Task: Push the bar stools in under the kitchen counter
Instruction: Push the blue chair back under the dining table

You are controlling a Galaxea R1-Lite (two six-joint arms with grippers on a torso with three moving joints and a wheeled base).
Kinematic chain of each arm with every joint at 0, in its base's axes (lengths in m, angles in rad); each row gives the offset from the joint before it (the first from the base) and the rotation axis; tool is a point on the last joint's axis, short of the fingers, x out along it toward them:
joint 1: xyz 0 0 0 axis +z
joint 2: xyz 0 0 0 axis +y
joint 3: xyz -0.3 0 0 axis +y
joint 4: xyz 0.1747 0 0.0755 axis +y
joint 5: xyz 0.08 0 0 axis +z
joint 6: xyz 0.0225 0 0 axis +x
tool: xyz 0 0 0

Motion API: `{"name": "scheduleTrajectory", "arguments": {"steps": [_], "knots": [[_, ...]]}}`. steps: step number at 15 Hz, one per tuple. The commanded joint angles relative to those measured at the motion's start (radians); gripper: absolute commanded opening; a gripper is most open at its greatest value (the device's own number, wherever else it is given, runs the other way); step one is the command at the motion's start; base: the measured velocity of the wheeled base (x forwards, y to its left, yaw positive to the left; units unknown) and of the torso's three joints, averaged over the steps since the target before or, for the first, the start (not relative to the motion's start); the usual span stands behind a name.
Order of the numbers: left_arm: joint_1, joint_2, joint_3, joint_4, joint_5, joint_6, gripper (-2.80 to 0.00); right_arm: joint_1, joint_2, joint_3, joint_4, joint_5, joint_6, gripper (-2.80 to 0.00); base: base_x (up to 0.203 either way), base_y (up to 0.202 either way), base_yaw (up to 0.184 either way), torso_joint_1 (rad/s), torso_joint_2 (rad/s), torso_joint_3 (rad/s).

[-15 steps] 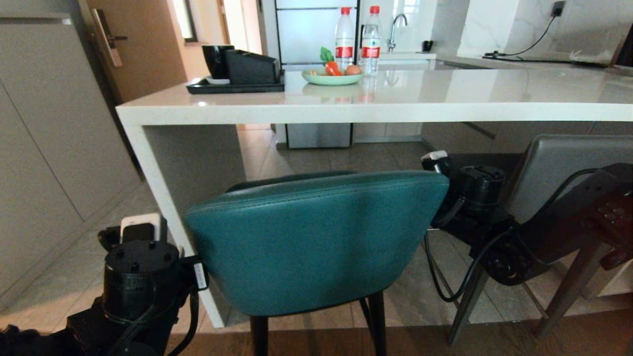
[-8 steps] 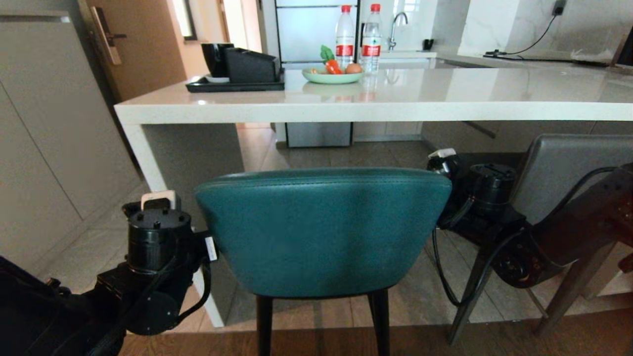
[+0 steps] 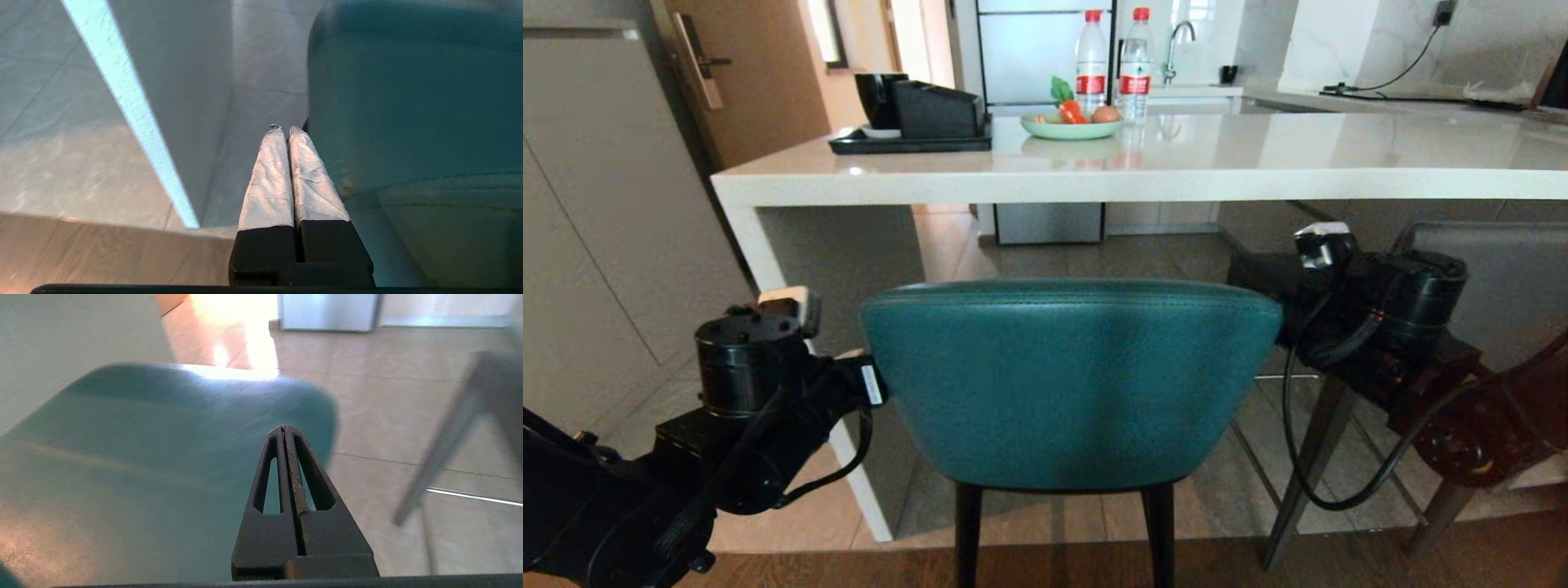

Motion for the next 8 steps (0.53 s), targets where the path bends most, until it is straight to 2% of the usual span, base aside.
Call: {"name": "scheduleTrajectory", "arguments": {"steps": [1, 4, 5, 6, 8], "knots": [[0.026, -0.069, 0.034, 0.0, -0.059, -0.002, -2.8, -0.019, -0.115, 0.048, 0.02, -0.004, 0.0, -2.8, 0.0, 0.0, 0.0, 0.0, 0.0, 0.0], [0.103, -0.156, 0.104, 0.0, -0.281, 0.025, -2.8, -0.016, -0.27, 0.12, 0.169, -0.04, 0.019, -2.8, 0.0, 0.0, 0.0, 0.0, 0.0, 0.0], [0.126, -0.155, 0.112, 0.0, -0.318, 0.055, -2.8, -0.002, -0.312, 0.128, 0.232, -0.086, 0.024, -2.8, 0.0, 0.0, 0.0, 0.0, 0.0, 0.0], [0.131, -0.15, 0.113, -0.001, -0.326, 0.059, -2.8, 0.016, -0.36, 0.137, 0.288, -0.133, 0.028, -2.8, 0.0, 0.0, 0.0, 0.0, 0.0, 0.0], [0.142, -0.142, 0.11, -0.001, -0.337, 0.057, -2.8, 0.072, -0.47, 0.171, 0.384, -0.169, 0.051, -2.8, 0.0, 0.0, 0.0, 0.0, 0.0, 0.0]]}}
